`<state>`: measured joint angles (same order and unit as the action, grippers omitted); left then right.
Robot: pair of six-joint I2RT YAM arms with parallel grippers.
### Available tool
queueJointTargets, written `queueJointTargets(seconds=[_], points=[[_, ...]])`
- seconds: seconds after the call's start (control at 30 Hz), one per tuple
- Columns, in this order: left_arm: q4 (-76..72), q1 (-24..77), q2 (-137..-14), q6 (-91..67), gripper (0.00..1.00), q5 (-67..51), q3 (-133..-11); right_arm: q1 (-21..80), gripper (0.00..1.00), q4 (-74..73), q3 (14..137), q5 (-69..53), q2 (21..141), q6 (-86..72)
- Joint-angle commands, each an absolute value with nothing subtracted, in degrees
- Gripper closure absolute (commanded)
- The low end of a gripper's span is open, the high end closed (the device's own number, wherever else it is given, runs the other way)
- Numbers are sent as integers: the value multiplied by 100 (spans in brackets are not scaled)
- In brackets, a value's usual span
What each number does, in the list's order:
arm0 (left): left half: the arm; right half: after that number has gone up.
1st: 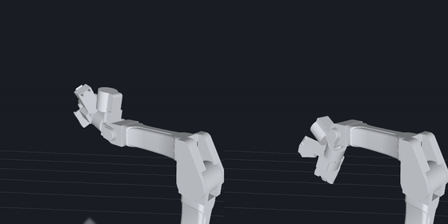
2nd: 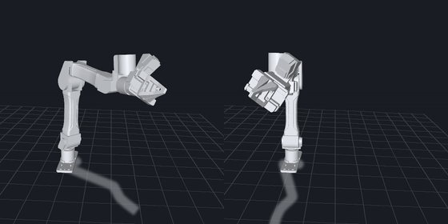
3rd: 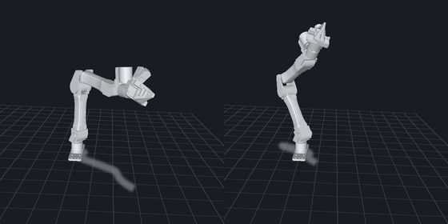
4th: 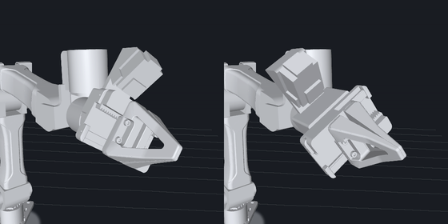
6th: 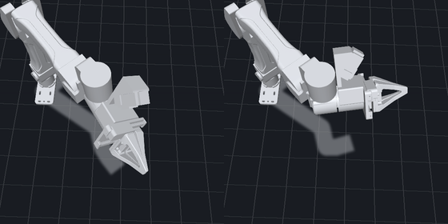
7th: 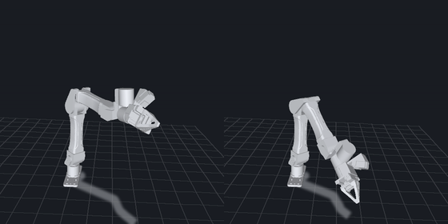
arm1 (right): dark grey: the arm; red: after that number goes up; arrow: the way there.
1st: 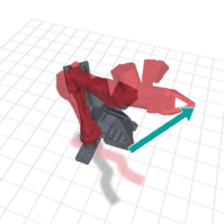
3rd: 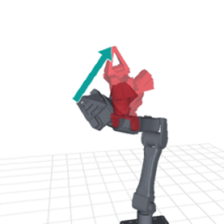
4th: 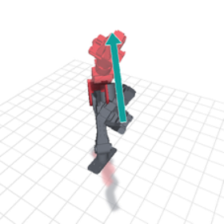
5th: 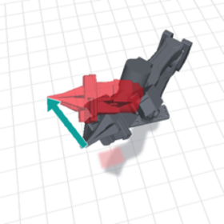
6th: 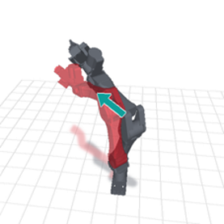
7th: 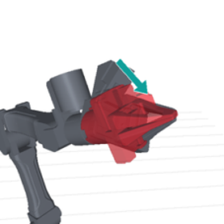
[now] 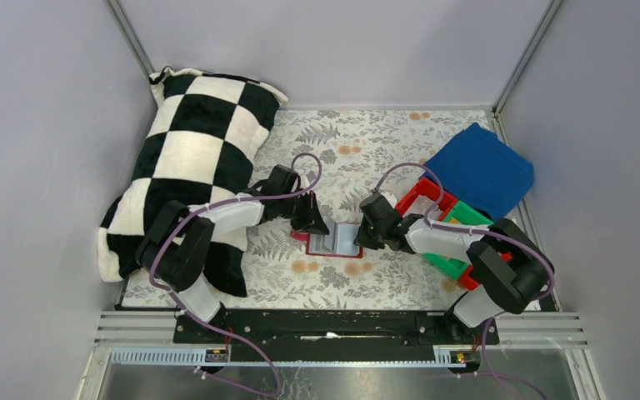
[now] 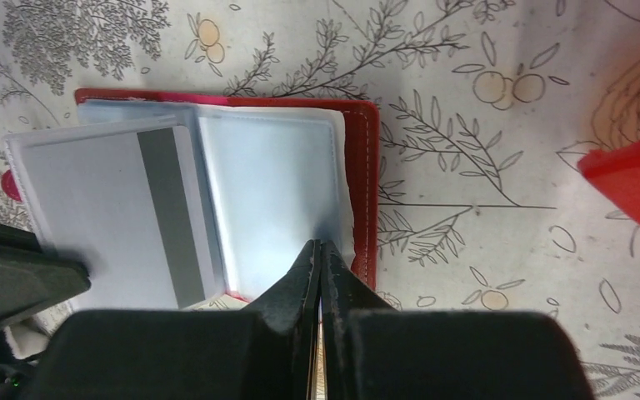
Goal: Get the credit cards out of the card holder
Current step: Remove the credit card from the card holder.
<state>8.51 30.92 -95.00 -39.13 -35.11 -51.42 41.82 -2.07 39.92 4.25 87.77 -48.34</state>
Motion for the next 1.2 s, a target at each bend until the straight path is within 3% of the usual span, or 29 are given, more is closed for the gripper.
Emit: queueJointTargets(seconds=[0.0,0.1,0.5,0.73,1.17], points=[[738,3199,-9467,-3876,87,-3524,-5437,4170,100,-82,3807,316,9002,-4939],[730,3295,-9490,-3880,80,-3524,-5506,4166,100,-94,3805,325,9013,-4922],[615,3460,-9769,-3898,79,-3614,-5622,4172,100,-78,3813,262,9040,-4885],[584,3569,-9826,-3884,65,-3746,-5684,4162,100,-103,3802,297,9002,-4883],[529,3595,-9766,-4110,64,-3557,-5630,4081,100,-393,3845,481,8501,-4773]])
